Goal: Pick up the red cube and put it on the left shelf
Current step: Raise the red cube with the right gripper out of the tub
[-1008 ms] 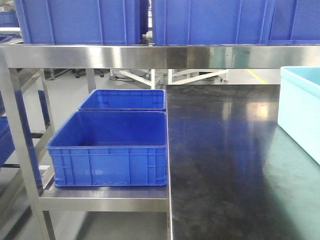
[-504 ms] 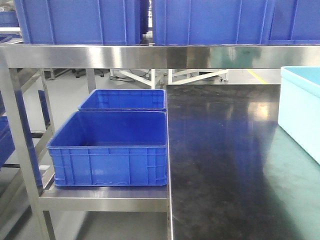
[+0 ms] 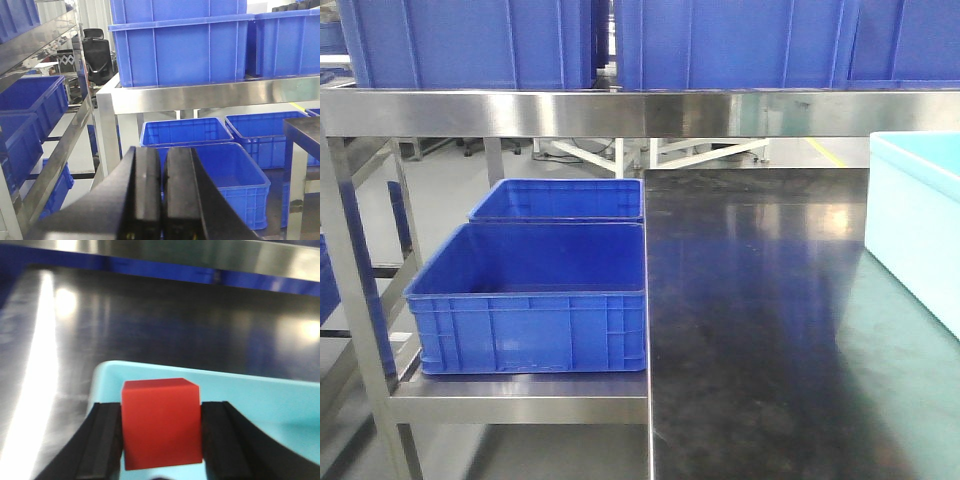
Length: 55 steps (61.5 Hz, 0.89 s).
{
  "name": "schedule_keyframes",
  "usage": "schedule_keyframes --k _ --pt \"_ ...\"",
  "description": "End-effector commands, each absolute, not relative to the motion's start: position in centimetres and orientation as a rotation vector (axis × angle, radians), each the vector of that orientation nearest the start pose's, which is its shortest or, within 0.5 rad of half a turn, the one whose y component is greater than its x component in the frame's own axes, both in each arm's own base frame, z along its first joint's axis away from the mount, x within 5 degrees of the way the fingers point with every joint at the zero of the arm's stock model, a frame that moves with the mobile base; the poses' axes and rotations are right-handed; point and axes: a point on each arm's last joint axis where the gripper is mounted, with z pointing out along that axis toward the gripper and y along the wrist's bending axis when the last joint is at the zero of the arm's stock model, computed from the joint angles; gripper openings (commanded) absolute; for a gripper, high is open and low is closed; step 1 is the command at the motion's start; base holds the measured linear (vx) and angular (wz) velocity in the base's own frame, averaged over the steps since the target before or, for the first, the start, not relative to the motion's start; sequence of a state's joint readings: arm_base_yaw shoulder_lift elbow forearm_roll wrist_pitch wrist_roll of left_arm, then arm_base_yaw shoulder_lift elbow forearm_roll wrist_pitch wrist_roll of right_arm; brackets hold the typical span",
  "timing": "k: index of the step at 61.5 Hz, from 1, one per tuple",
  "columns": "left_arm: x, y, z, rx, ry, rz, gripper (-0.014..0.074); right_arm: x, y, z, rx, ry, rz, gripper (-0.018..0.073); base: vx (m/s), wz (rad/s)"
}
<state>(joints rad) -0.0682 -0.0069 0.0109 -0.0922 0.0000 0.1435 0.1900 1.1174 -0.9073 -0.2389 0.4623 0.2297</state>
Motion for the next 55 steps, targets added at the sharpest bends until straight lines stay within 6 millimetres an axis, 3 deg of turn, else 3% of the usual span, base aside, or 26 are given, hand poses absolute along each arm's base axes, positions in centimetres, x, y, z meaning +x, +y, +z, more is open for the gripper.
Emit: schedule_keyframes --k 1,12,21,55 --pt "5.7 -0.3 21.0 0.079 1.431 -0.014 0.0106 23.2 5.7 35.8 -0.217 2.010 0.081 0.0059 0.01 -0.04" --pt "5.7 -0.3 21.0 0.079 1.431 -0.014 0.0106 22.1 8.9 35.8 -0.360 1.991 0.171 0.0059 0.00 0.00" --pt "5.7 -0.3 21.0 0.079 1.431 -0.014 0.0106 21.7 10.0 35.8 -0.412 1.983 0.204 0.0059 0.00 0.00" --pt "5.7 -0.3 21.0 0.079 1.431 -0.014 0.0106 21.5 10.3 35.8 -0.423 1.981 0.211 0.0059 0.00 0.00"
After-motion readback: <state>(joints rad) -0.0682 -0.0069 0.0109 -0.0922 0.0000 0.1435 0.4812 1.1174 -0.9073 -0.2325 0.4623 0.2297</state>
